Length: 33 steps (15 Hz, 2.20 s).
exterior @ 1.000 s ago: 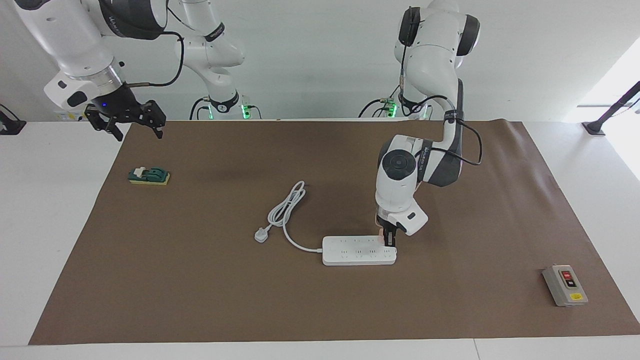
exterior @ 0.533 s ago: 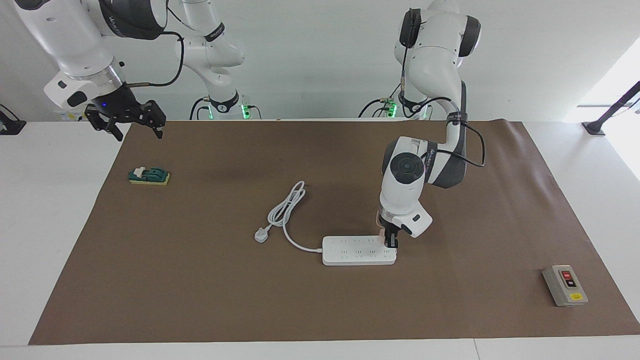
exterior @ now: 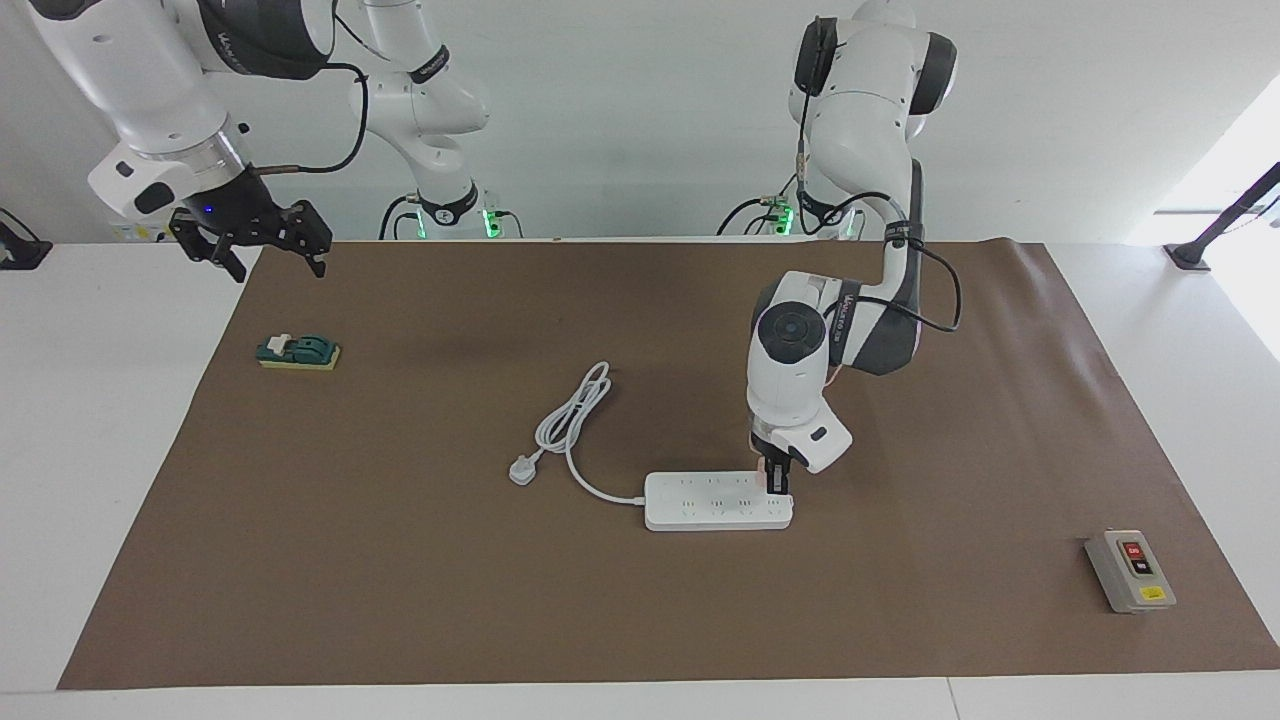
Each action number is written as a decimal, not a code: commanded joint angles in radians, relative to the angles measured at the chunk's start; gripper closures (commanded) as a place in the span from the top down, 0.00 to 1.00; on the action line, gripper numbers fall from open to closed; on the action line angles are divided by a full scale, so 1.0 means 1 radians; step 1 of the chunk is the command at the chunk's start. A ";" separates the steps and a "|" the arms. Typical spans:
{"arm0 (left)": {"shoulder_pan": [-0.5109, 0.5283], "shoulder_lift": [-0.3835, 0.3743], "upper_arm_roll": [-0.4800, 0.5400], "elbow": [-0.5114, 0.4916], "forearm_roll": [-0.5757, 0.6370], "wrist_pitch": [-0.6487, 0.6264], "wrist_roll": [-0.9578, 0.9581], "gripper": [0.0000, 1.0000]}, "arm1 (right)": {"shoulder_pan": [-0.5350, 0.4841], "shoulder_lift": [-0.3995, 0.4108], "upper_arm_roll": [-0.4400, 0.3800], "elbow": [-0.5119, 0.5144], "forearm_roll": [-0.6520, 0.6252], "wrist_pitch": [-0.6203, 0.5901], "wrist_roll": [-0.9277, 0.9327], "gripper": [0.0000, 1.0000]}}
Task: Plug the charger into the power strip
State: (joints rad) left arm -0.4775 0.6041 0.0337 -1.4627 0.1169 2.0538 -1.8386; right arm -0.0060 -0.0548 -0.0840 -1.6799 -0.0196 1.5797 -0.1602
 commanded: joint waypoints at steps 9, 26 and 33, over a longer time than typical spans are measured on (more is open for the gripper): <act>0.053 0.034 -0.018 -0.082 -0.100 -0.038 0.062 0.00 | -0.011 -0.017 0.009 -0.012 0.015 -0.009 0.013 1.00; 0.249 -0.271 -0.021 -0.061 -0.106 -0.119 0.221 1.00 | -0.011 -0.017 0.010 -0.012 0.015 -0.009 0.013 1.00; 0.445 -0.382 -0.008 -0.067 -0.099 -0.211 0.807 1.00 | -0.011 -0.017 0.010 -0.012 0.015 -0.009 0.013 1.00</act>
State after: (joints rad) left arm -0.0668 0.2752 0.0328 -1.4871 0.0205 1.8646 -1.1844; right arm -0.0060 -0.0548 -0.0840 -1.6799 -0.0196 1.5797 -0.1602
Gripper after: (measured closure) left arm 0.000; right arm 0.000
